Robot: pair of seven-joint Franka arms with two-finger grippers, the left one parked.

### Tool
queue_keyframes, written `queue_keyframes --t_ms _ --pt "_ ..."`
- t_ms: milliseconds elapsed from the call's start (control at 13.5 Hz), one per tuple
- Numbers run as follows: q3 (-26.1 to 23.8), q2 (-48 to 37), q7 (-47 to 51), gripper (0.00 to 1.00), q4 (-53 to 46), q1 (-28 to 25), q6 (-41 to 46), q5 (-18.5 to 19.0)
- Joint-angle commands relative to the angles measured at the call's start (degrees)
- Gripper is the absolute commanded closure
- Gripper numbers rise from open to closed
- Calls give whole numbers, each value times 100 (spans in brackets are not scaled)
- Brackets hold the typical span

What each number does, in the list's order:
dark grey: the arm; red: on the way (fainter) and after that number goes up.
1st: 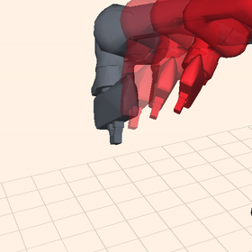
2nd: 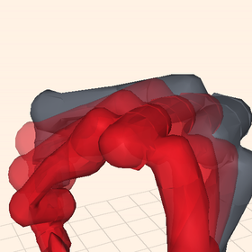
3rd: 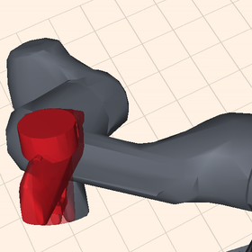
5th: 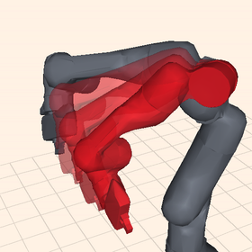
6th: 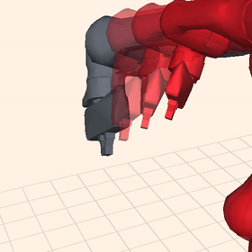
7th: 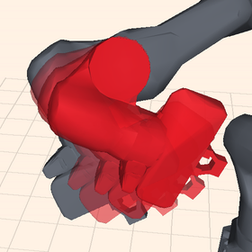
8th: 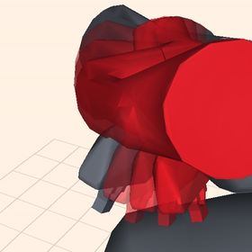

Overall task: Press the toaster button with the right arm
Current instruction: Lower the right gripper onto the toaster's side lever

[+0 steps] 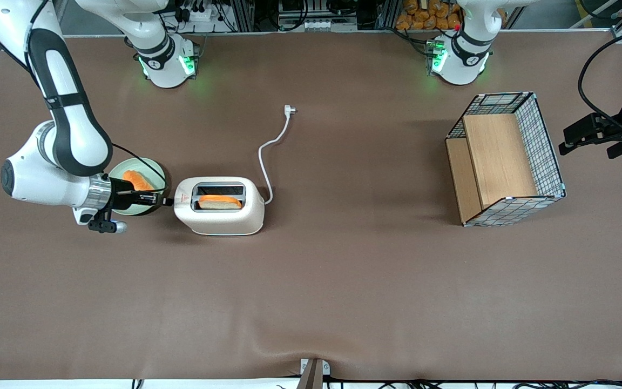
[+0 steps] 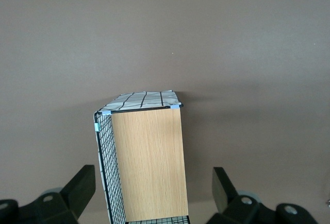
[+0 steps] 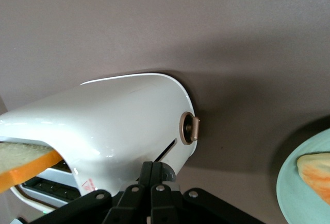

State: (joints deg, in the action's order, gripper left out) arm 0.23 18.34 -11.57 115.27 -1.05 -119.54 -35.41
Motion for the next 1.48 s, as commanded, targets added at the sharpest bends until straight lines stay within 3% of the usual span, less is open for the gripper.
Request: queue_keyframes --t_ms 0,1407 --pt "21 134 -3 100 13 -26 -104 -89" --pt "-5 591 -258 100 242 -106 -649 -177"
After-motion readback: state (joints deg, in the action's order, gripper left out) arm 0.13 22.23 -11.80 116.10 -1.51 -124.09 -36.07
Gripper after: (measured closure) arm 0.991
